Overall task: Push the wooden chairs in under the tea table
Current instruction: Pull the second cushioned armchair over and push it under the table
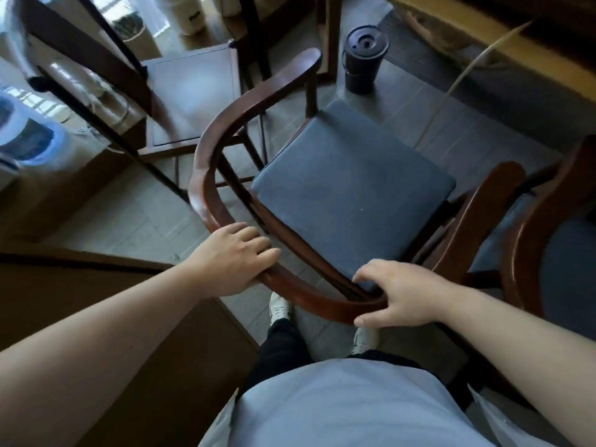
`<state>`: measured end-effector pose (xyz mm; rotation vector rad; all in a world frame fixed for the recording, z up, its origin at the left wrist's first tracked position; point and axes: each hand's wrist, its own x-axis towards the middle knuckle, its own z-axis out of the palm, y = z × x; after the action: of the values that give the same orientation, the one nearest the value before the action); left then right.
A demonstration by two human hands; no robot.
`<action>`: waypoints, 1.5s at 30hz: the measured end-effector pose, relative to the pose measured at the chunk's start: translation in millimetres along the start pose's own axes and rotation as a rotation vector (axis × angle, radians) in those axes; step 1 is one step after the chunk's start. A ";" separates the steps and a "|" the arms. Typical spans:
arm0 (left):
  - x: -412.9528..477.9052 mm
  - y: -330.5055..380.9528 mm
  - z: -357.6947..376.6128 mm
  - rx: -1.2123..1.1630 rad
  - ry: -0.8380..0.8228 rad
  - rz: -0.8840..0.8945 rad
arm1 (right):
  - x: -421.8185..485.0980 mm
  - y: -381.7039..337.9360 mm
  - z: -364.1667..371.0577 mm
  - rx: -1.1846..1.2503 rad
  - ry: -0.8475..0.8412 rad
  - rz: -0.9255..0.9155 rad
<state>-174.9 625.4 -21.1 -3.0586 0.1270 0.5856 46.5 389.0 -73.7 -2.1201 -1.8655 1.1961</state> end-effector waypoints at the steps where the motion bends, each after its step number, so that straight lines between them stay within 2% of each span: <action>1: 1.6 -8.2 -0.9 -0.011 0.004 0.036 | 4.0 -7.9 7.2 -0.036 -0.019 0.055; 4: 5.0 -17.7 0.3 -0.059 -0.041 0.168 | 11.1 -16.1 24.8 -0.201 -0.162 0.148; 7: 7.8 -22.1 9.1 -0.056 0.002 0.236 | 12.7 -12.5 31.7 -0.294 -0.158 0.194; 14: 9.4 -25.2 7.5 -0.050 0.068 0.281 | 16.0 -13.1 41.0 -0.327 -0.105 0.238; 18: 18.7 -27.7 -4.9 -0.040 0.082 0.259 | 14.0 -4.6 32.1 -0.347 -0.127 0.232; 23: 15.9 -36.8 -5.5 -0.067 0.058 0.263 | 22.9 -12.8 38.7 -0.321 -0.074 0.248; 31: 28.3 -66.7 -11.8 -0.089 0.151 0.263 | 41.6 -9.9 29.5 -0.313 -0.034 0.245; 39: 54.6 -18.3 -8.4 -0.060 0.188 0.214 | 10.4 25.1 4.5 -0.345 -0.173 0.281; 45: 64.2 -14.8 -10.2 -0.062 0.202 0.219 | 5.3 35.9 6.1 -0.354 -0.146 0.317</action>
<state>-110.5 634.9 -35.2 -3.1801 0.4608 0.2899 71.9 381.8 -99.4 -2.6678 -1.9800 1.1736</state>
